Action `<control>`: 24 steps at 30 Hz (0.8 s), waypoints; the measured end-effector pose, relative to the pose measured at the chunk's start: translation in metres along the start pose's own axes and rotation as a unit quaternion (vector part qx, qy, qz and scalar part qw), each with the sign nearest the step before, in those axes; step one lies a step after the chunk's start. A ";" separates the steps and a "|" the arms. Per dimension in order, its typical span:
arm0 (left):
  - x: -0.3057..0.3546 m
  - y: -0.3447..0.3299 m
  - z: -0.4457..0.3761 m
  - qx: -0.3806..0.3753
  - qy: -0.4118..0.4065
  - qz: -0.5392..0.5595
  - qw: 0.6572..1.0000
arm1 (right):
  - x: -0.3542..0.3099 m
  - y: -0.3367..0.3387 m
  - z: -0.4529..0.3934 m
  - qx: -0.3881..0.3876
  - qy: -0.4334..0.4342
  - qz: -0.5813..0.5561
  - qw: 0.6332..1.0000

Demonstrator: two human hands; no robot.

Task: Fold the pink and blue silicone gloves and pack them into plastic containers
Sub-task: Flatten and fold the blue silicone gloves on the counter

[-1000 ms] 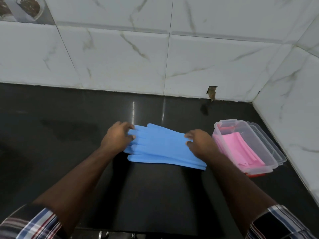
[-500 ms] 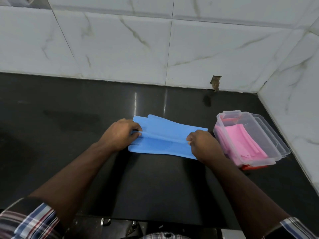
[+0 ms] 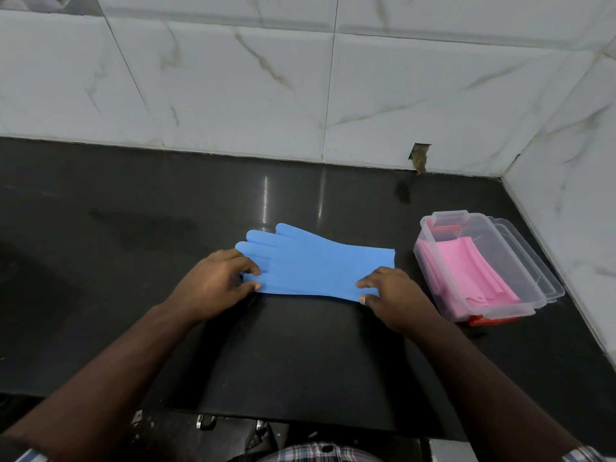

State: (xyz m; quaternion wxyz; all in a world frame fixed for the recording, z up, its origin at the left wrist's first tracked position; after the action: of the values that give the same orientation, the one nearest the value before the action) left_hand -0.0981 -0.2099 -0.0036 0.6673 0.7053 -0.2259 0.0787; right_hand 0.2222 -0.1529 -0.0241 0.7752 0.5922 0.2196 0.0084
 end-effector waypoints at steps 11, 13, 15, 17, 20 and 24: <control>0.006 -0.006 -0.007 0.030 -0.010 -0.003 1.000 | -0.011 0.016 -0.002 0.126 0.015 -0.010 0.992; 0.012 0.000 -0.006 0.047 -0.024 -0.003 0.999 | -0.015 0.025 0.000 0.202 0.042 -0.011 0.978; 0.014 0.000 -0.003 0.022 -0.039 -0.008 0.999 | -0.013 0.023 -0.001 0.166 0.045 -0.010 0.985; 0.011 -0.006 0.002 -0.002 -0.028 0.006 1.000 | -0.005 0.011 -0.002 0.048 0.010 -0.013 0.999; -0.003 -0.008 0.006 0.065 0.060 0.078 0.993 | 0.008 0.001 -0.002 0.025 -0.030 -0.085 0.996; -0.030 -0.008 -0.003 0.146 0.208 0.131 0.958 | 0.023 0.012 -0.019 0.136 -0.098 -0.133 0.977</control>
State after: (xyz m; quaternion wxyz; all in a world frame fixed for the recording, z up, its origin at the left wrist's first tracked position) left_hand -0.1201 -0.2001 -0.0230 0.5735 0.7270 -0.1584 0.3426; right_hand 0.2393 -0.1253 -0.0244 0.6993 0.6557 0.2181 -0.1826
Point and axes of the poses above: each hand's wrist, its own z-axis away from the middle knuckle, its own y-axis out of the back of the hand, x = y × z, the point moved 4 cm from there along -z, towards the middle knuckle, and after that the axes turned 3 degrees about -y, right-handed, at the moved point
